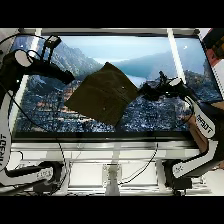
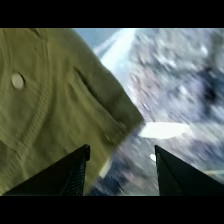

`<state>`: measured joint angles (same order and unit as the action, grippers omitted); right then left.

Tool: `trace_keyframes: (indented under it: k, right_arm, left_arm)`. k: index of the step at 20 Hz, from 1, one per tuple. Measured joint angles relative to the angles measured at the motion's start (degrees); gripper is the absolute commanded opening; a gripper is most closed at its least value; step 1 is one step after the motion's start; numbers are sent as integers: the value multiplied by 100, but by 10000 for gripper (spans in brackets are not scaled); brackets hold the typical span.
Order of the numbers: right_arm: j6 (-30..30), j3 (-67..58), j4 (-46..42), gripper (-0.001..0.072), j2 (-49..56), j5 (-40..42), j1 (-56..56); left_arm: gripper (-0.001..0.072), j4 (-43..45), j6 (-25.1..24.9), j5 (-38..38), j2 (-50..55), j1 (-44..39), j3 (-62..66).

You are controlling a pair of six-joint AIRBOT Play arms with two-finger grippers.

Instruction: Fold the clothes and pants, and hang the long-sleeved shirts on hangers.

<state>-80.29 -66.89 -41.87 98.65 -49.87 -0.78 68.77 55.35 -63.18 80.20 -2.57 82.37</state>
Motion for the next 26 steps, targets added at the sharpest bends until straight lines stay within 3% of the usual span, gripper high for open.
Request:
trace_keyframes:
  k: [2,3,8,16,24,25,26]
  right_arm:
    - [-122,-4,149,471,72,170,109]
    - [-149,-4,195,428,103,238,160]
    - [-227,-24,188,28,184,538,367]
    - [116,-601,249,29,186,684,437]
    - [372,-1014,238,28,184,595,444]
    - [435,-1054,238,28,181,595,444]
    - [511,-1110,232,28,179,603,444]
  left_arm:
    - [675,15,205,13,94,48,0]
    - [675,15,345,15,164,83,0]
    - [676,17,1091,33,719,409,-17]
    - [704,-79,1449,162,1298,914,-723]
    - [700,-367,1069,-26,1589,966,-1222]
    - [689,-407,1005,-144,1606,953,-1239]
    - [623,-459,907,-284,1622,942,-1252]
